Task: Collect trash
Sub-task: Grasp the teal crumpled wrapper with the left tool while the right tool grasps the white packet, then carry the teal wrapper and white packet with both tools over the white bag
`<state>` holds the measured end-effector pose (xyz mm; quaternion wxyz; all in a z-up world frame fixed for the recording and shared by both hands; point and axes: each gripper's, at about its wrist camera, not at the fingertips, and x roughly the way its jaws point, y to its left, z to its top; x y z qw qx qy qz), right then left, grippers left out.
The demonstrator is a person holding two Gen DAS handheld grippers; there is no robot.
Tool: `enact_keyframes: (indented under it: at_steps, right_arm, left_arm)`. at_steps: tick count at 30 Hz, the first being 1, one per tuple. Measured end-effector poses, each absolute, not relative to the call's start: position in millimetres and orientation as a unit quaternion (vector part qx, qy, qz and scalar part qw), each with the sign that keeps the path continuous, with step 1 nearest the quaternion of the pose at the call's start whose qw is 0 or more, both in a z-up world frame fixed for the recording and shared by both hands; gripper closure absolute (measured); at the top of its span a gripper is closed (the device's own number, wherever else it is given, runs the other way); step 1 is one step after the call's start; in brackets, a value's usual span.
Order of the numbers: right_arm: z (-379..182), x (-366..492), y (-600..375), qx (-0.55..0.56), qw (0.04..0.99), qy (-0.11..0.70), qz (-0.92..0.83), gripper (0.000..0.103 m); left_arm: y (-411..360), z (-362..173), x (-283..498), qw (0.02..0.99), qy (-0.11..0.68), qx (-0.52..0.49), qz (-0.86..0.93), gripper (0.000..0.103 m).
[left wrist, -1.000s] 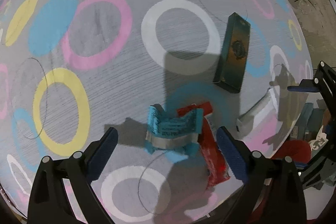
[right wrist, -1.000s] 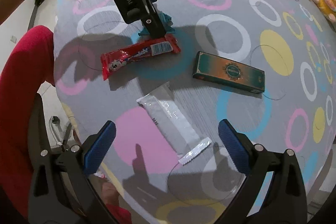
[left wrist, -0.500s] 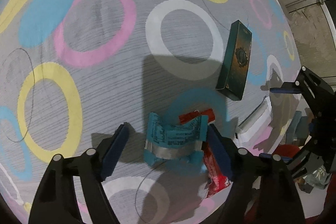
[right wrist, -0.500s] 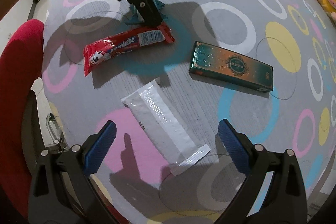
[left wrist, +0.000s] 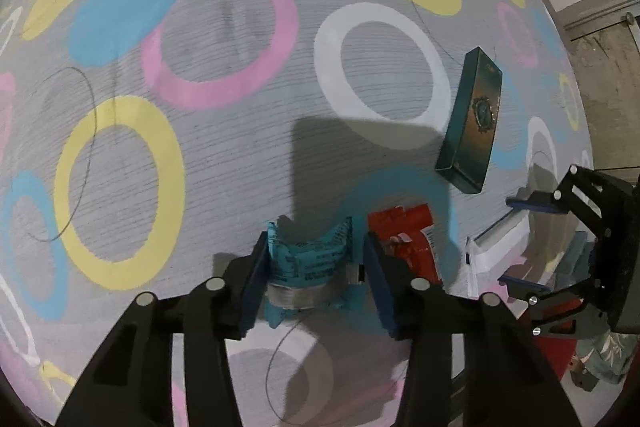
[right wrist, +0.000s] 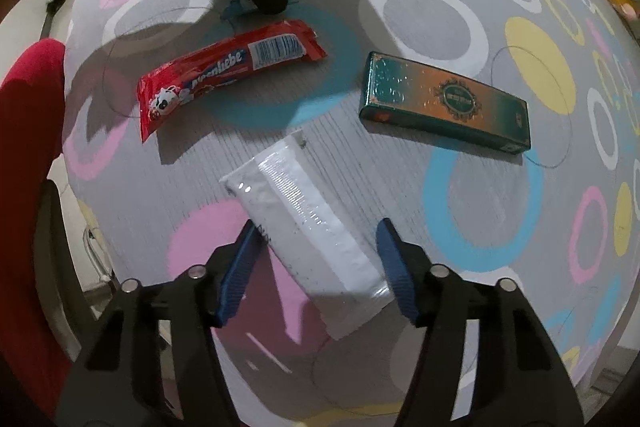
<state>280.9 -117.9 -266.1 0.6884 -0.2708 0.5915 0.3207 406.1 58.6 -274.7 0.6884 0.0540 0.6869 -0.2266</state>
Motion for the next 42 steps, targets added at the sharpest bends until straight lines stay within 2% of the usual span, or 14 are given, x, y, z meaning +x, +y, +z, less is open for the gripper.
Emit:
enact_keyframes:
  at_steps: [2, 4, 18, 23, 36, 42]
  right_arm:
    - [-265.0, 278.6, -116.6, -0.264, 0.694, 0.592, 0.313, 0.054]
    - [-263.1, 276.3, -115.8, -0.252, 0.702, 0.597, 0.295, 0.058]
    - [-243.8, 267.1, -137.0, -0.156, 0.750, 0.610, 0.204, 0.065]
    - [-224.1, 265.7, -159.0, -0.116, 0.767, 0.604, 0.185, 0.067]
    - [-192.6, 246.2, -155.5, -0.113, 0.786, 0.587, 0.160, 0.067]
    - [-157.2, 232.8, -153.4, -0.109, 0.806, 0.561, 0.155, 0.067]
  left_arm:
    - [48.6, -274.5, 401.9, 0.690, 0.688, 0.053, -0.219, 0.066]
    - [51.0, -272.7, 401.9, 0.690, 0.691, 0.046, -0.209, 0.068]
    - [57.7, -253.4, 393.3, 0.704, 0.687, 0.038, -0.175, 0.069]
    - [68.6, -235.2, 388.4, 0.712, 0.679, 0.035, -0.173, 0.069]
    - [69.6, -188.2, 346.1, 0.731, 0.658, 0.049, -0.175, 0.069]
    - [62.4, -163.7, 320.1, 0.737, 0.646, 0.055, -0.189, 0.069]
